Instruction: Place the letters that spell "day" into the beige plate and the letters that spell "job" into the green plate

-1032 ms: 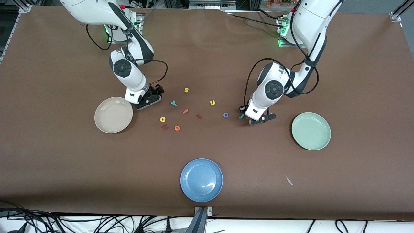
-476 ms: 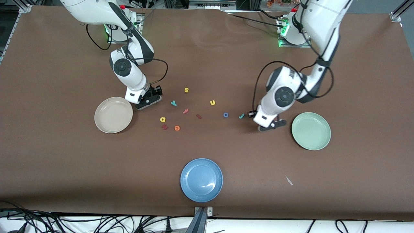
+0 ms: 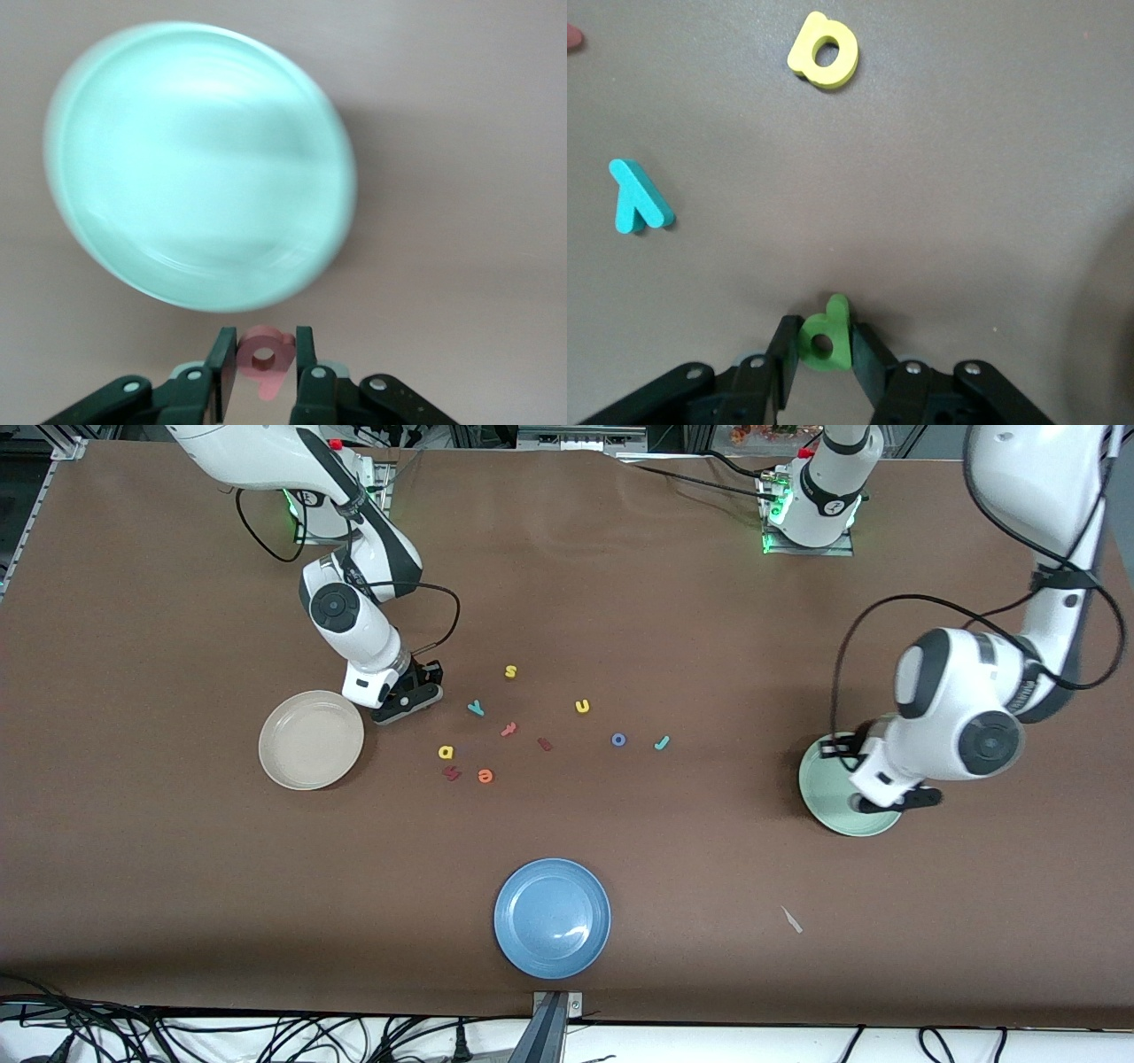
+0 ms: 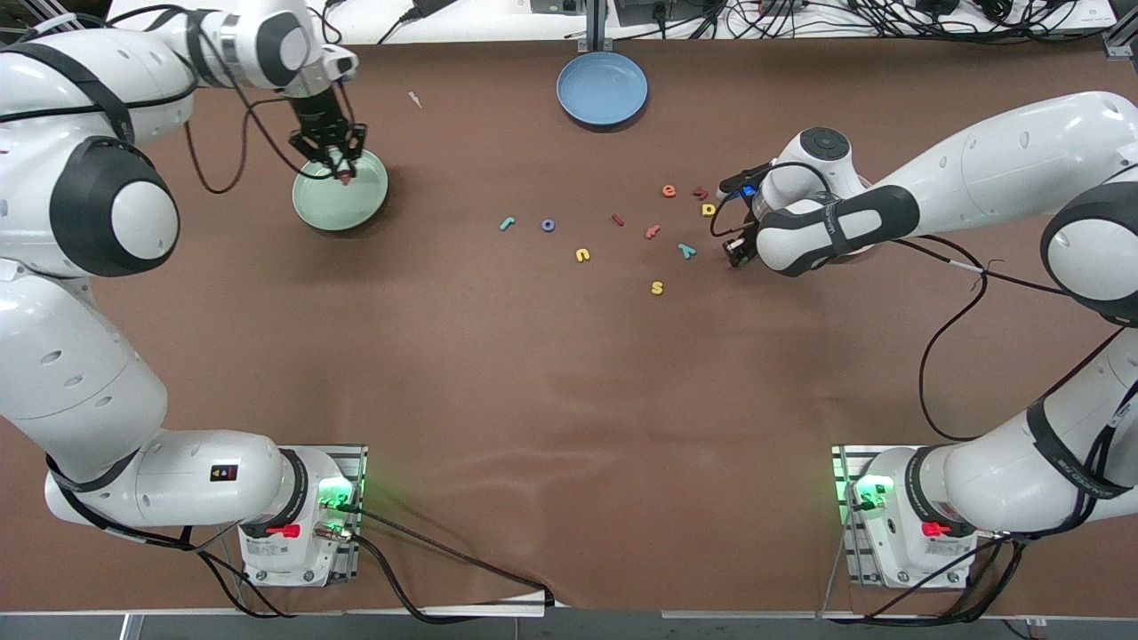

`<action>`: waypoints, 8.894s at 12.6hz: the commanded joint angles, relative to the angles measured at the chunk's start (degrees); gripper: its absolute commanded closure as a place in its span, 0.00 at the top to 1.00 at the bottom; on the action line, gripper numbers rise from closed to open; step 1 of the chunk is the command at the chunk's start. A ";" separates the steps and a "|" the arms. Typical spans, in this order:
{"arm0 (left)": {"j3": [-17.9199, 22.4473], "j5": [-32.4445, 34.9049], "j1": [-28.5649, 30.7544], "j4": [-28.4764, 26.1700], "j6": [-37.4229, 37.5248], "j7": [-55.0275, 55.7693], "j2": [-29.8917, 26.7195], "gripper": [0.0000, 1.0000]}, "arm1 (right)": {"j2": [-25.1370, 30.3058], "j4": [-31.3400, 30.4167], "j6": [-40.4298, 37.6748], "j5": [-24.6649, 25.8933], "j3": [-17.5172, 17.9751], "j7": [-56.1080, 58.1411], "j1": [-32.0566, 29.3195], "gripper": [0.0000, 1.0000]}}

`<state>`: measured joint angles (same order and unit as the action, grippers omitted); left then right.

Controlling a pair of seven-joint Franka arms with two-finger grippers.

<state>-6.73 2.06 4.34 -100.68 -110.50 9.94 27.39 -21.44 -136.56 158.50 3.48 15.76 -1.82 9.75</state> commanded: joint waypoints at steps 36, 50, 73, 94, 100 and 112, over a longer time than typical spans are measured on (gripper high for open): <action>-14.63 5.68 -14.80 0.57 -23.80 55.19 15.14 0.48 | -13.62 24.85 -9.28 -0.14 -1.70 -15.49 3.61 0.77; -15.34 3.04 -2.52 3.73 -0.54 35.19 2.67 0.16 | -14.07 24.41 -8.56 0.56 -3.28 -13.91 4.05 0.06; -27.46 4.71 3.16 5.14 -8.20 50.55 9.50 1.00 | 0.97 15.36 -22.80 -0.32 1.08 7.41 -12.65 0.62; -14.72 5.41 -21.30 8.31 -24.24 67.41 19.89 0.40 | -8.79 14.92 -8.30 11.63 4.63 -25.60 4.84 0.64; -14.72 5.50 -22.17 8.31 -24.24 67.23 20.07 0.36 | -10.20 13.25 -4.60 11.98 4.45 -25.60 5.46 0.54; -14.20 5.41 -23.58 8.31 -24.15 67.40 20.42 0.20 | -2.92 13.51 -13.29 12.78 3.48 -16.93 -0.06 0.09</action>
<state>-21.87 8.06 -17.80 -93.25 -134.24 77.19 46.04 -28.58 -122.13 149.06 15.35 18.86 -23.00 12.88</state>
